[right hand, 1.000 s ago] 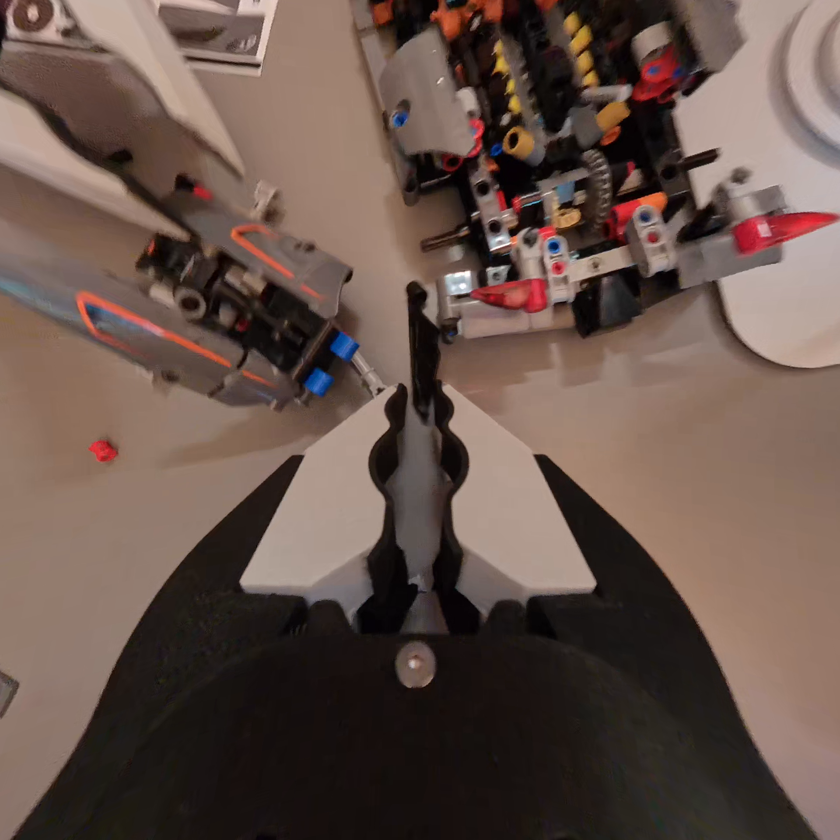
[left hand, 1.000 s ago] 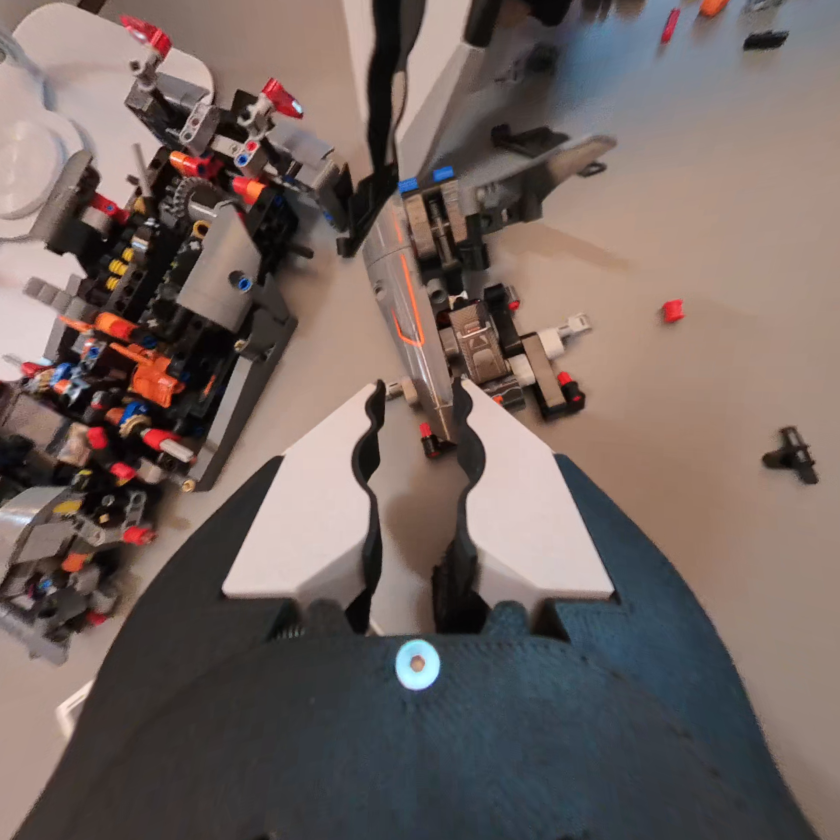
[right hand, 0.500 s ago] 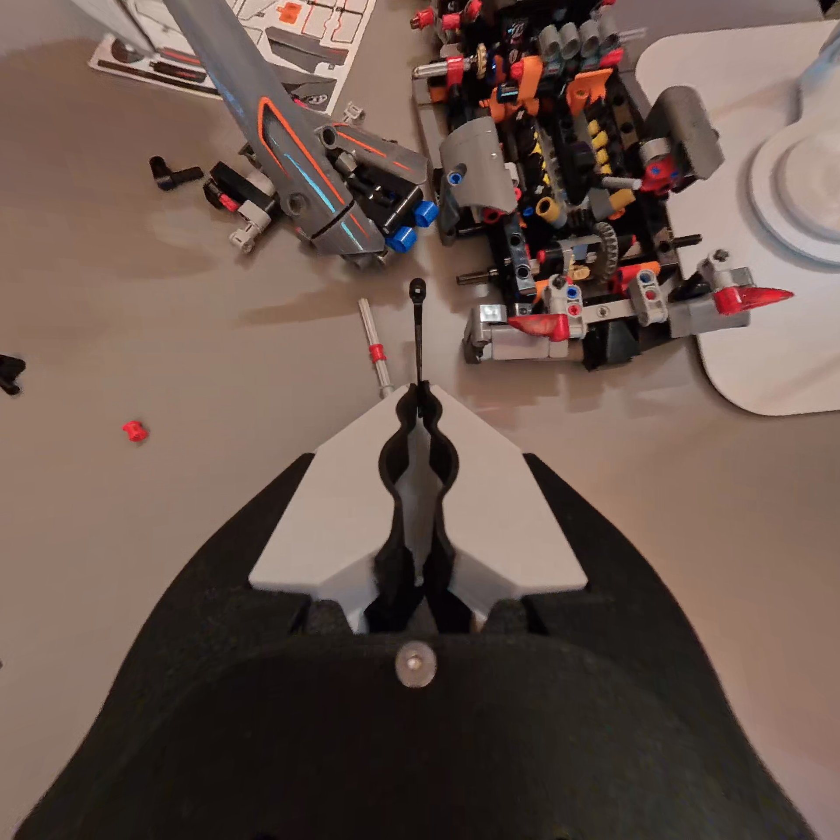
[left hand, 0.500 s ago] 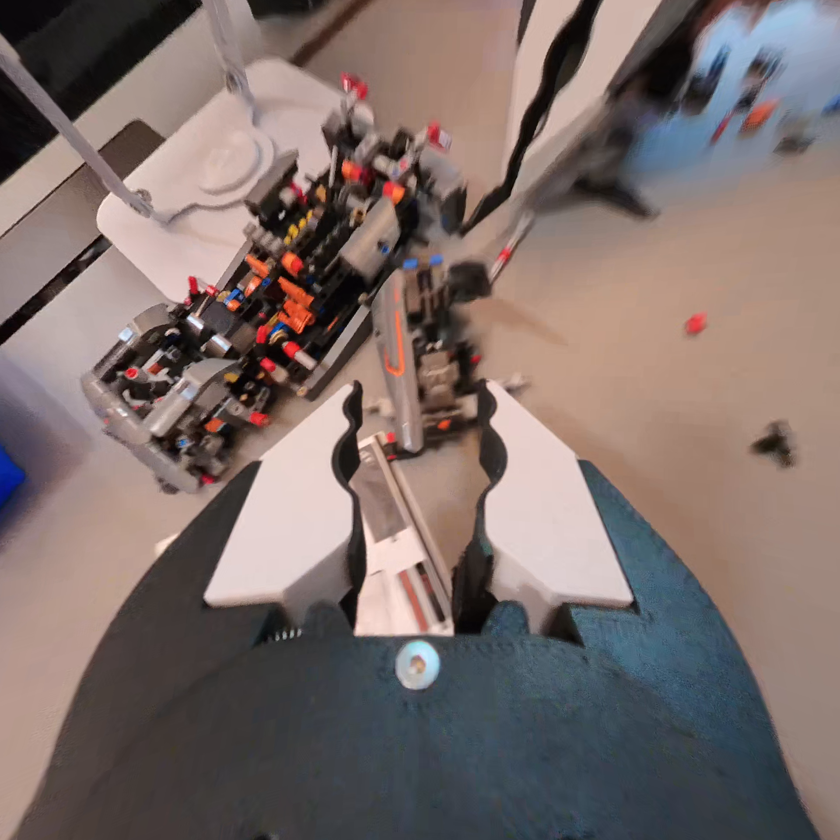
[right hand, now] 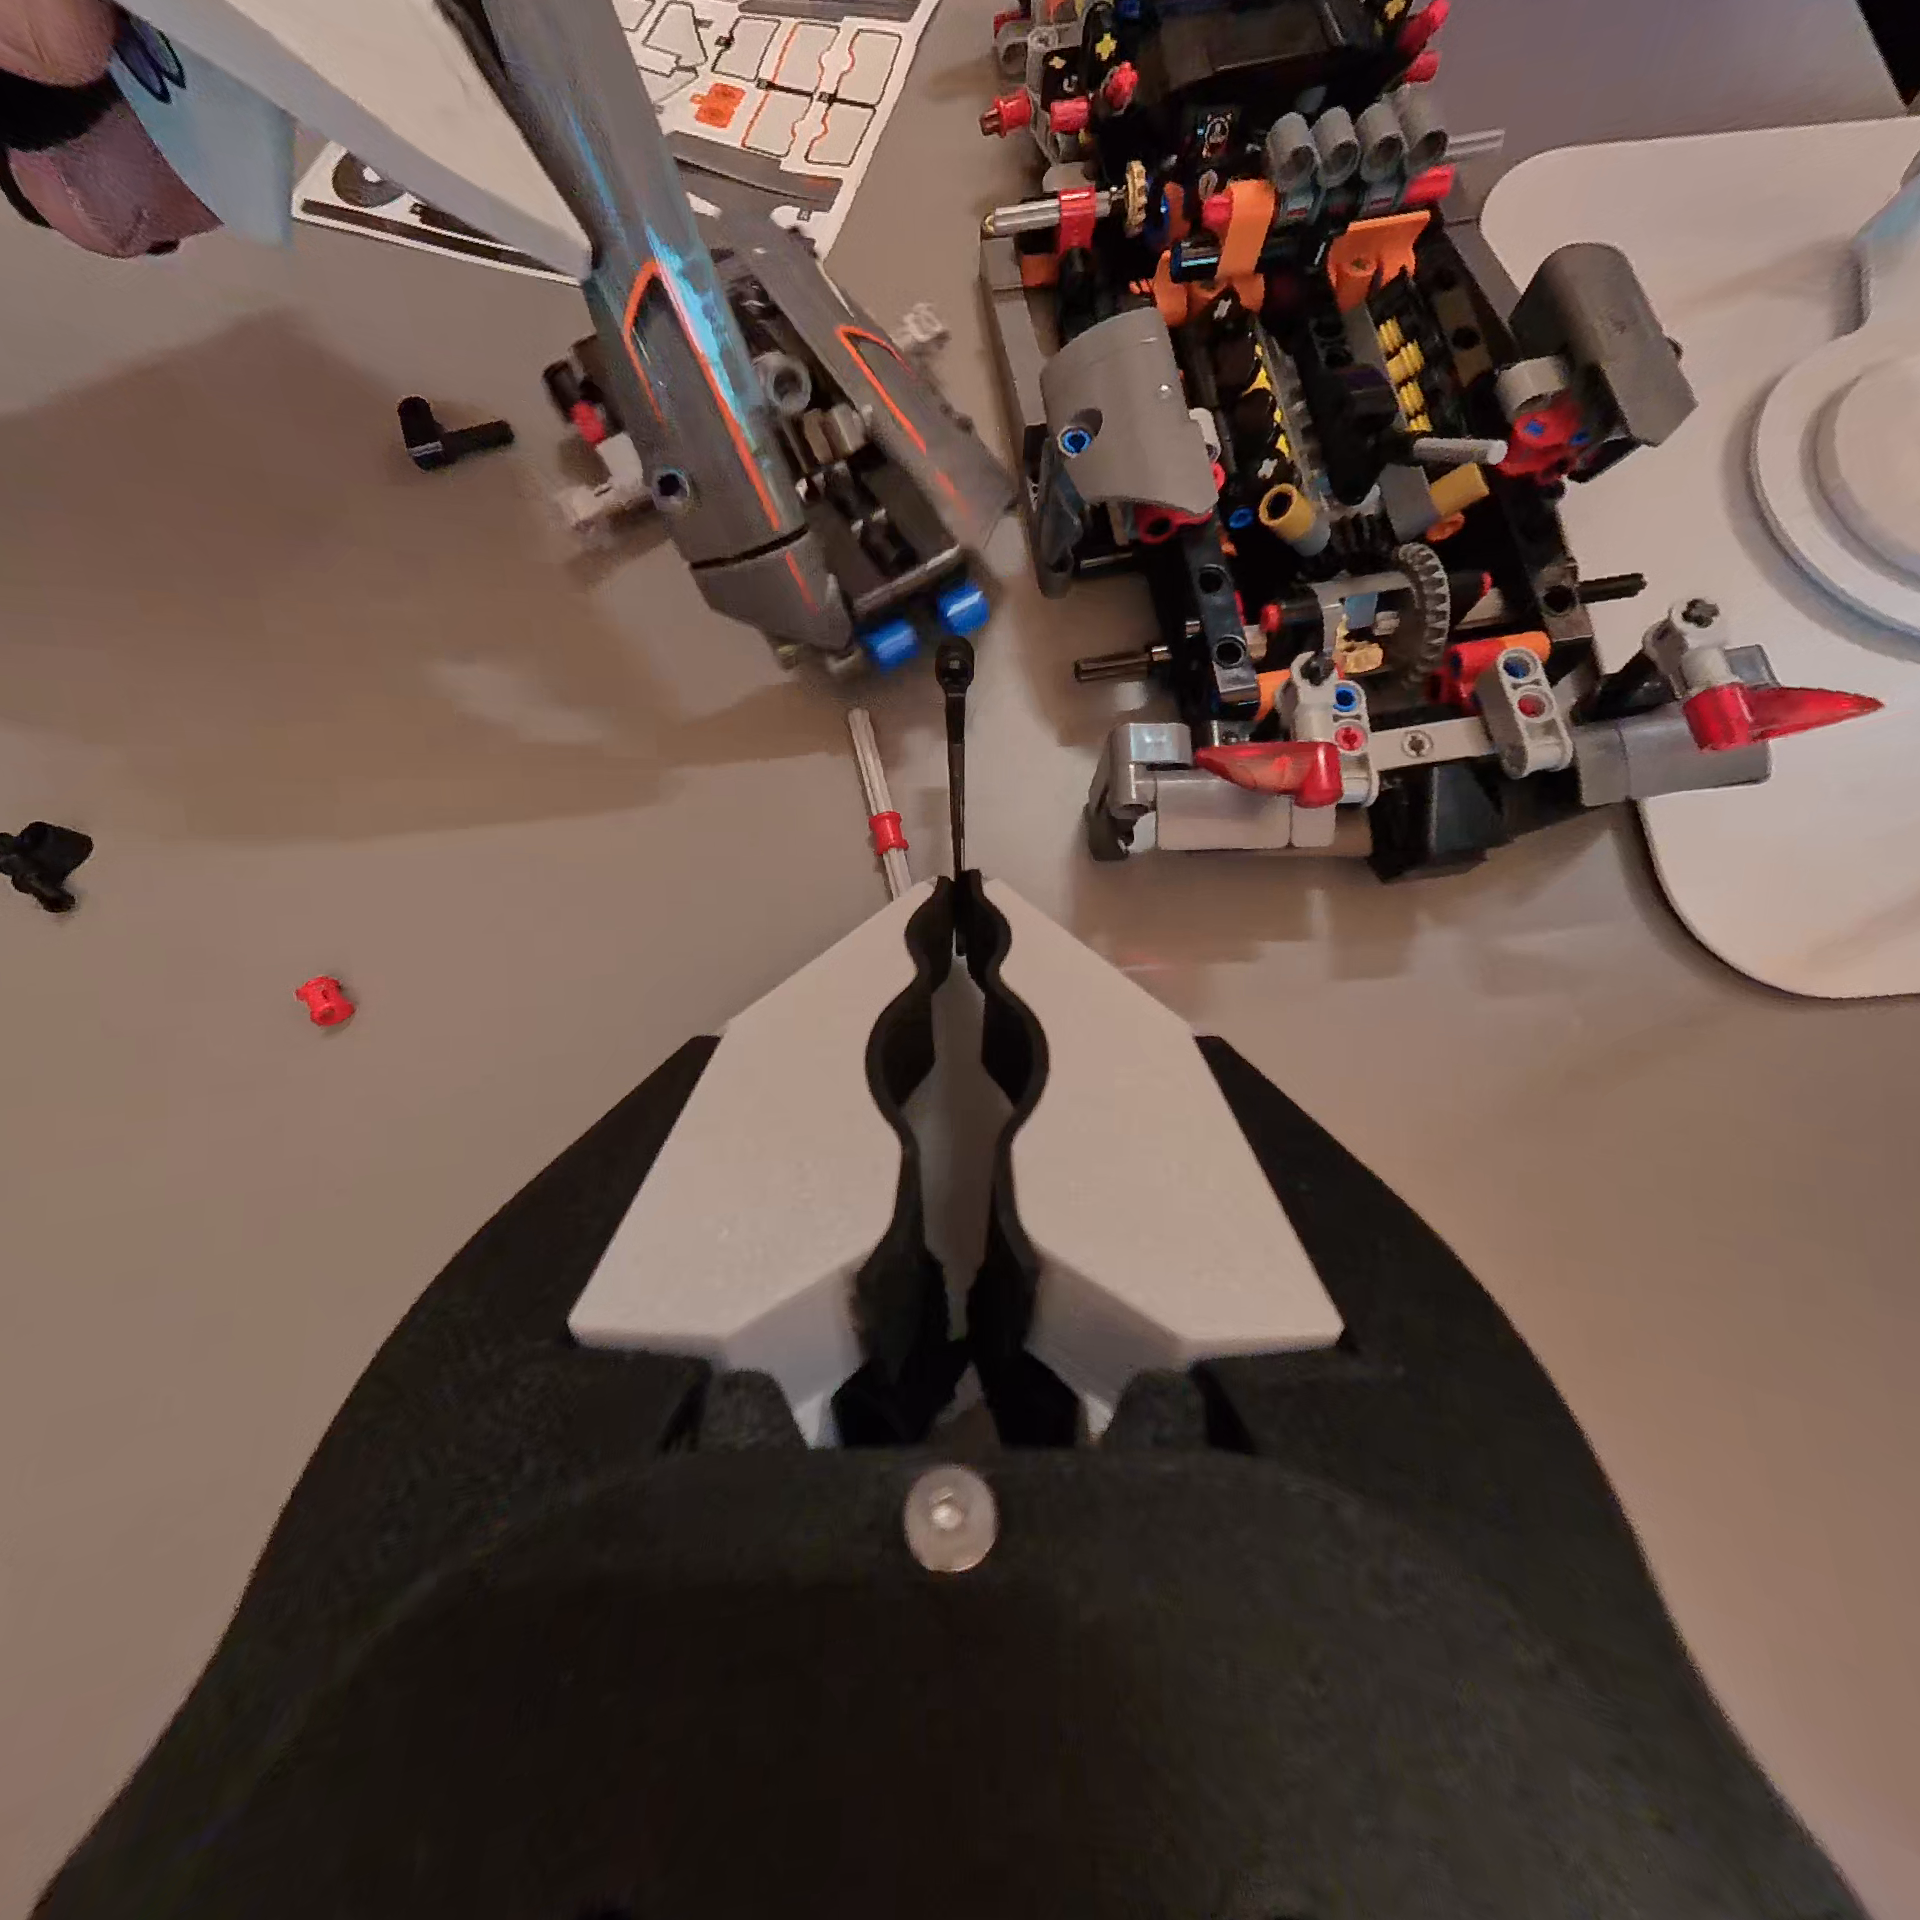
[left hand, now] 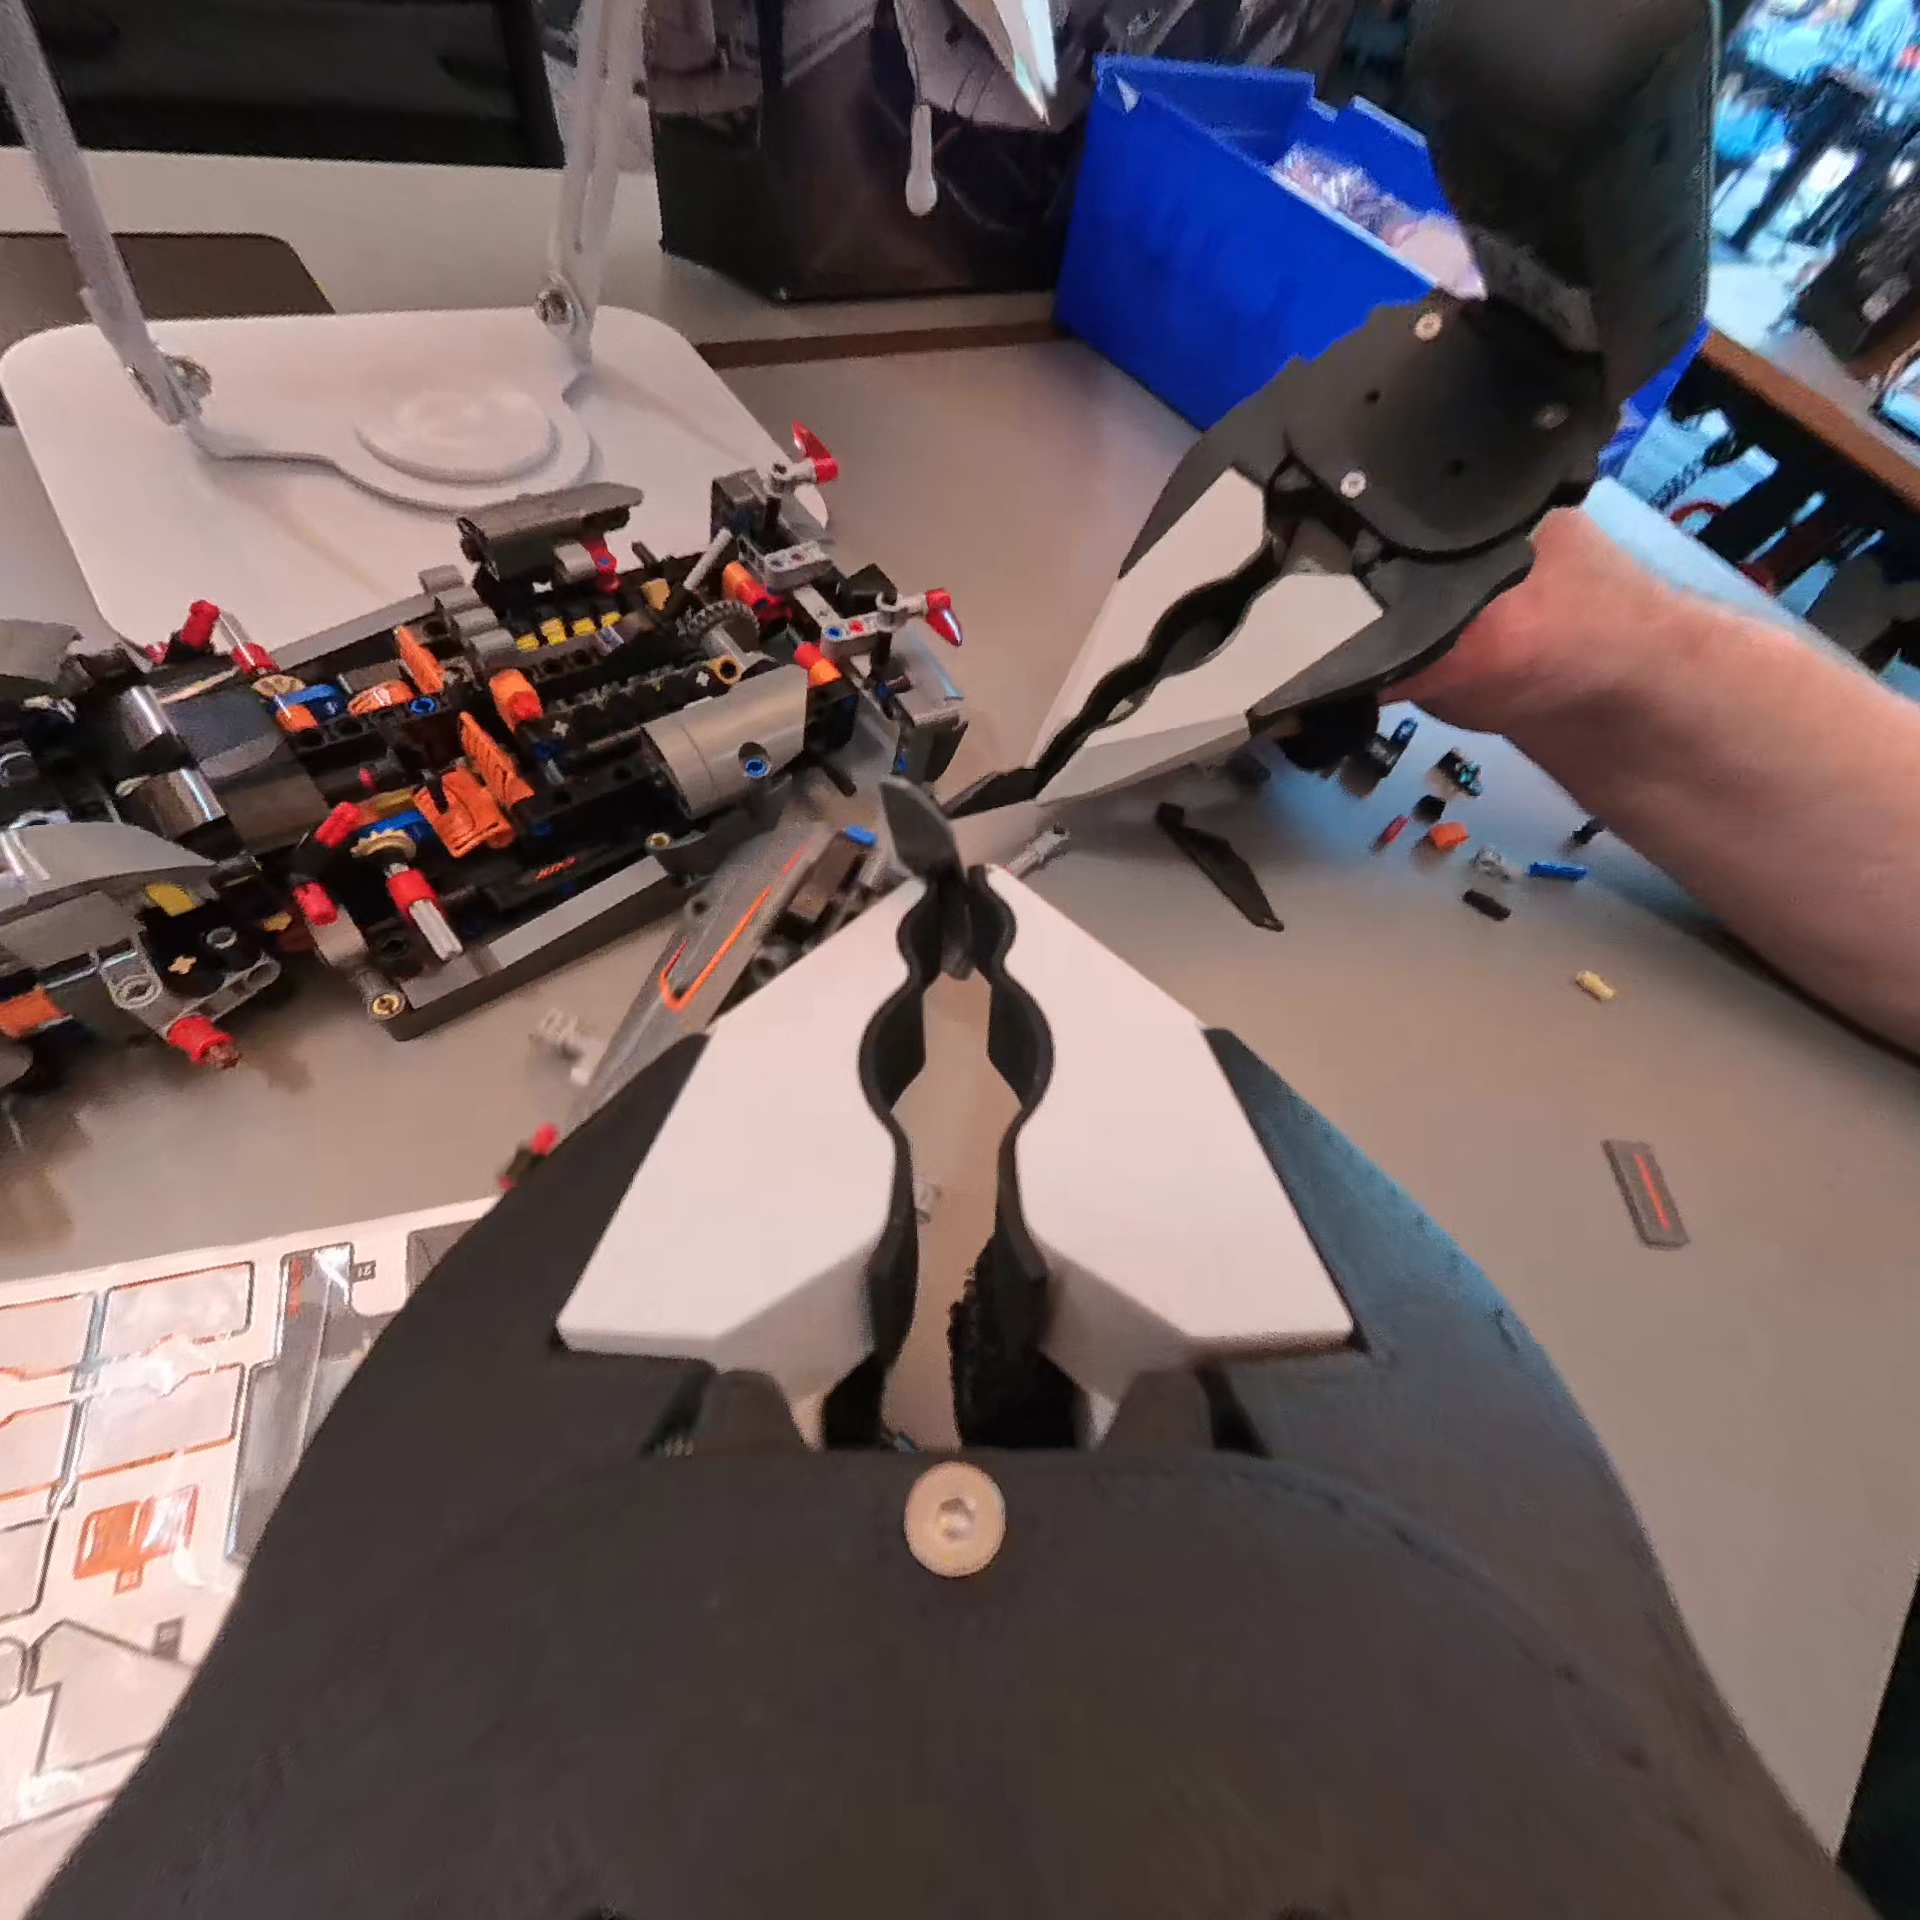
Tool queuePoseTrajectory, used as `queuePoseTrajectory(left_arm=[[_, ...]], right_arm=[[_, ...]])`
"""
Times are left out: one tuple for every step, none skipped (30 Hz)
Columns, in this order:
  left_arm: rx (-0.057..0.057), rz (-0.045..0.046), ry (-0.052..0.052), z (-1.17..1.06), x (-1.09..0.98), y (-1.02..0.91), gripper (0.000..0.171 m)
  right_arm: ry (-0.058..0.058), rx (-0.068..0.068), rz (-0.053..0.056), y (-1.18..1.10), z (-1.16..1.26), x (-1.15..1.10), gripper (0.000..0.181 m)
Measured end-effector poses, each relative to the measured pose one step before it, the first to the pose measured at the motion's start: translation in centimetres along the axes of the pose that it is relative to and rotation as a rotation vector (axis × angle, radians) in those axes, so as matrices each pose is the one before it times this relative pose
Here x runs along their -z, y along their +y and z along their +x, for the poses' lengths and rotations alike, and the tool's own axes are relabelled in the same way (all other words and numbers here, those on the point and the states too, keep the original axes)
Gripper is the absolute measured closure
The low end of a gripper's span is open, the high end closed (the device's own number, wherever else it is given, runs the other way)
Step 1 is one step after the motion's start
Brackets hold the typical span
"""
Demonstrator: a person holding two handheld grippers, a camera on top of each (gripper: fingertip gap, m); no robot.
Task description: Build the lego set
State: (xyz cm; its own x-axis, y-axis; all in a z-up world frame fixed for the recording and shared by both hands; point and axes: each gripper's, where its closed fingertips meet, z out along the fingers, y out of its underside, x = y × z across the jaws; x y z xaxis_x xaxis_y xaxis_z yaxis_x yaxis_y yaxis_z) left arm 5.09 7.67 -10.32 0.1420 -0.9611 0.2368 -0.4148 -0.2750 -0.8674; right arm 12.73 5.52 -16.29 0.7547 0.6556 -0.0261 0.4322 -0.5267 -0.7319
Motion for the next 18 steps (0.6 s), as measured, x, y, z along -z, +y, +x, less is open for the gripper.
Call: queuePoseTrajectory(left_arm=[[-0.0199,-0.01943,0.0003,0.072,0.014,0.275,0.171],[-0.0185,-0.00986,0.0058,0.172,0.088,0.122,0.171],[-0.0257,-0.00253,0.0306,0.562,0.148,0.007,0.171],[-0.0236,-0.02285,0.0246,0.468,0.135,0.324,0.171],[-0.0179,-0.02863,0.0204,0.352,0.155,0.413,0.171],[-0.0308,-0.01759,0.0332,0.531,0.218,0.268,0.171],[-0.0345,-0.02762,0.0244,0.383,0.301,0.399,0.171],[-0.0177,-0.02143,0.0057,0.078,0.393,0.280,0.171],[-0.0353,-0.01944,0.0272,0.493,0.360,0.274,0.171],[-0.0517,-0.02307,0.0346,0.744,0.316,0.366,0.171],[-0.0354,-0.01563,0.0160,0.557,0.271,0.234,0.171],[-0.0212,-0.01953,0.0080,0.484,0.142,0.269,0.171],[-0.0422,-0.02508,0.0059,0.604,0.011,0.348,0.171],[-0.0285,-0.01316,-0.0092,0.332,0.042,0.113,0.171],[0.0114,-0.01269,-0.0019,0.176,0.065,0.121,0.171],[-0.0051,-0.01229,0.0239,0.583,0.094,0.210,0.171],[-0.0270,-0.01066,0.0156,0.567,0.124,0.203,0.171],[-0.0210,-0.00942,0.0018,0.380,0.135,0.140,0.171]], right_arm=[[-0.0041,0.0017,0.0086,-0.063,-0.008,0.077,0.181],[-0.0140,-0.0012,0.0071,-0.076,-0.148,0.128,0.181],[-0.0142,0.0032,0.0104,-0.169,-0.196,0.171,0.181],[-0.0081,0.0083,0.0180,-0.304,-0.165,0.219,0.181],[-0.0230,0.0066,0.0204,-0.339,-0.396,0.210,0.181],[-0.0189,0.0067,0.0166,-0.263,-0.319,0.142,0.181],[-0.0078,0.0075,0.0059,-0.053,-0.126,0.088,0.181],[-0.0224,0.0063,0.0047,-0.049,-0.372,0.046,0.181],[-0.0159,0.0038,0.0174,-0.412,-0.384,0.135,0.181],[-0.0266,0.0127,0.0204,-0.729,-0.714,0.137,0.181],[-0.0096,0.0197,0.0081,-0.622,-0.598,-0.045,0.181],[0.0045,0.0110,-0.0158,-0.249,-0.368,-0.311,0.181],[-0.0122,0.0139,-0.0093,-0.300,-0.717,-0.551,0.181],[-0.0247,0.0186,0.0028,-0.450,-1.000,-0.729,0.181],[-0.0090,0.0063,-0.0149,-0.101,-0.683,-0.929,0.181],[0.0169,-0.0051,-0.0482,0.520,-0.125,-1.018,0.181],[0.0239,0.0116,-0.0495,0.657,-0.004,-0.910,0.181],[0.0043,0.0255,-0.0160,0.278,-0.333,-0.675,0.181]])
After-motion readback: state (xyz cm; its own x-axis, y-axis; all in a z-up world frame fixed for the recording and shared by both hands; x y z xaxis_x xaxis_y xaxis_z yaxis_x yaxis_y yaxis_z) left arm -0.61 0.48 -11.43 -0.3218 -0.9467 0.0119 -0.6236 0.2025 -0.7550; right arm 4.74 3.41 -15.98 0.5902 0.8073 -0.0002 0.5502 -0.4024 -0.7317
